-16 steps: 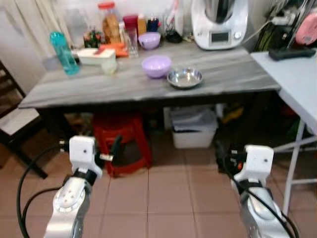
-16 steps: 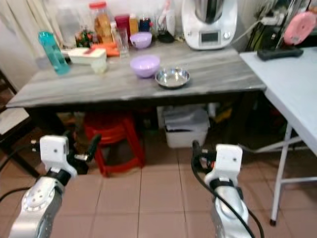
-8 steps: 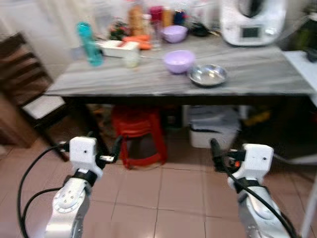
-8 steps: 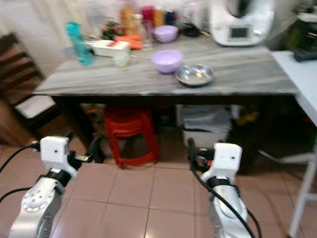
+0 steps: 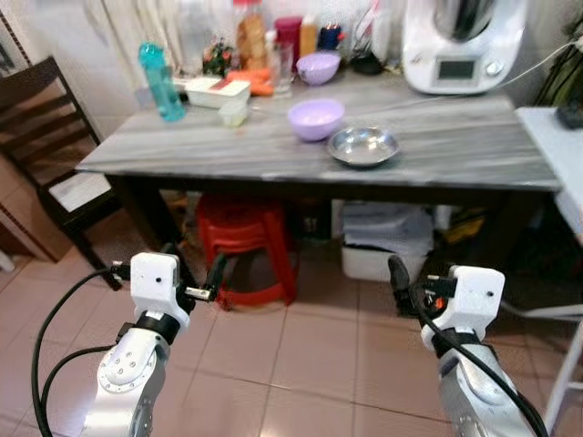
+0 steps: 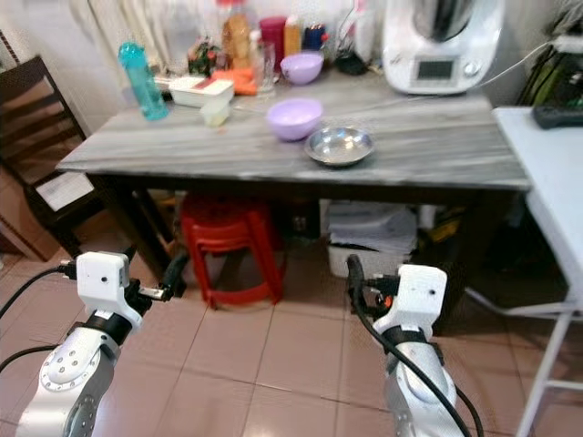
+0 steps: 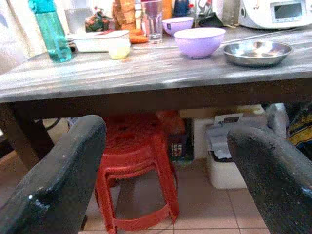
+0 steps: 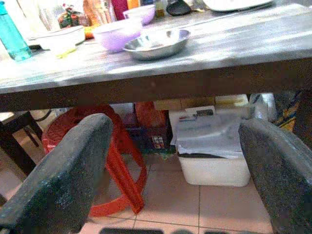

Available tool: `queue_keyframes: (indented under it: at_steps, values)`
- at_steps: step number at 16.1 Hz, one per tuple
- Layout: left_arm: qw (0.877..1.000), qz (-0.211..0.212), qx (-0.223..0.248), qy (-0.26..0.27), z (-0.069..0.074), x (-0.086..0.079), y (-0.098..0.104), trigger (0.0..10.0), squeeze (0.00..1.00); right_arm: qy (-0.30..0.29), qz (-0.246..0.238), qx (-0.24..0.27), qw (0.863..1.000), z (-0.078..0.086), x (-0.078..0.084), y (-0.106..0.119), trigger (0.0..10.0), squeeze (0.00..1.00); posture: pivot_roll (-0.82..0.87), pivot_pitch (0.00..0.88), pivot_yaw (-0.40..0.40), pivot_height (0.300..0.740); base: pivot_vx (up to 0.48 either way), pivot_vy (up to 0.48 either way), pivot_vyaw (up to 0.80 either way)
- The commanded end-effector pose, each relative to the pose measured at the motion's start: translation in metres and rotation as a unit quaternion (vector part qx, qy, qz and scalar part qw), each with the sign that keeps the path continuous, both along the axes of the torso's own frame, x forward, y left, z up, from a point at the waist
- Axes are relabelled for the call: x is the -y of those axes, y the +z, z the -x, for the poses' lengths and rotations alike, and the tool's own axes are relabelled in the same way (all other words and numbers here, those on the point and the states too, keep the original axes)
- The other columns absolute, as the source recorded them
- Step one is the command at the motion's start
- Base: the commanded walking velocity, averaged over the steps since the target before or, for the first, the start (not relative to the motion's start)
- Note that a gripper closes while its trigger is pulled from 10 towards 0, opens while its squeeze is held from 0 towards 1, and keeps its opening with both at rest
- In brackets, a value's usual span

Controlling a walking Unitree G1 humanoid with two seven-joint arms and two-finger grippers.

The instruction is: Setting the table

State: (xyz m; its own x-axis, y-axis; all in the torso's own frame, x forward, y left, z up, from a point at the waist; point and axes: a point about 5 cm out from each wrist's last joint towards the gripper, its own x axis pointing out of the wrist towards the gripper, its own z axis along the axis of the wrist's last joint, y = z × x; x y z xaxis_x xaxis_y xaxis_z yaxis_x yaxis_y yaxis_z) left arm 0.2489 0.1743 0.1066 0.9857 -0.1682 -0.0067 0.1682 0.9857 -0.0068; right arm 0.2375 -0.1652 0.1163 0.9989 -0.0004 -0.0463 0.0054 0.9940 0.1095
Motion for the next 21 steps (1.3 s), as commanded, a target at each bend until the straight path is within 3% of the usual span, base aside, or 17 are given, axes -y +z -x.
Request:
queue_keyframes:
  at_steps: [1,4,21]
  values:
    - [1.000,-0.001,0.004,-0.011,-0.0009,0.0031,0.0026,10.0,0.00,-0.015,0.001,0.000,1.000,0.0022,0.0063,0.0019,10.0,0.00,-0.05,0.000,0.112,0.740,0.000,-0.345,-0.80]
    - [1.000,-0.001,0.002,-0.016,-0.0002,0.0051,0.0022,10.0,0.00,-0.014,0.003,0.000,1.000,0.0022,0.0080,0.0026,10.0,0.00,-0.05,0.000,0.110,0.740,0.000,-0.347,-0.71]
    - [1.000,-0.003,0.005,-0.014,-0.0005,0.0026,0.0066,10.0,0.00,-0.012,-0.014,0.000,1.000,-0.0040,0.0053,0.0014,10.0,0.00,-0.02,0.000,0.115,0.740,0.000,-0.427,0.00]
